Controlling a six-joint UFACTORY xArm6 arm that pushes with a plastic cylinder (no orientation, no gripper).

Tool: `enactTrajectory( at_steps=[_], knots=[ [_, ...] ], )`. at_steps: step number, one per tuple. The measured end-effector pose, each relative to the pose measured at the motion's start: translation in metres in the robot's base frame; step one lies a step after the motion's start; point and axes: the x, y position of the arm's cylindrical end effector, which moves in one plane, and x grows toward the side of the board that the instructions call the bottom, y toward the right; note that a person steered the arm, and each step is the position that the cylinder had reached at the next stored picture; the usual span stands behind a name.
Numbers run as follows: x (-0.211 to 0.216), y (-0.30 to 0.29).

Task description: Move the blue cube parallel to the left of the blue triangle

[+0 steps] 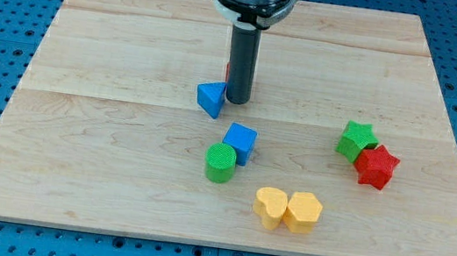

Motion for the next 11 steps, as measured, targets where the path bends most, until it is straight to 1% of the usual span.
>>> enactTrajectory(
  at_steps=[1, 2, 3, 4, 5, 6, 7, 9, 10, 11],
  knots=[
    [0.048, 0.058],
    [0.082, 0.063],
    [0.075, 0.003],
    [0.048, -0.056],
    [0.021, -0.09],
    [0.047, -0.075],
    [0.06, -0.05],
    [0.053, -0.053],
    [0.031, -0.055],
    [0.021, -0.068]
  ],
)
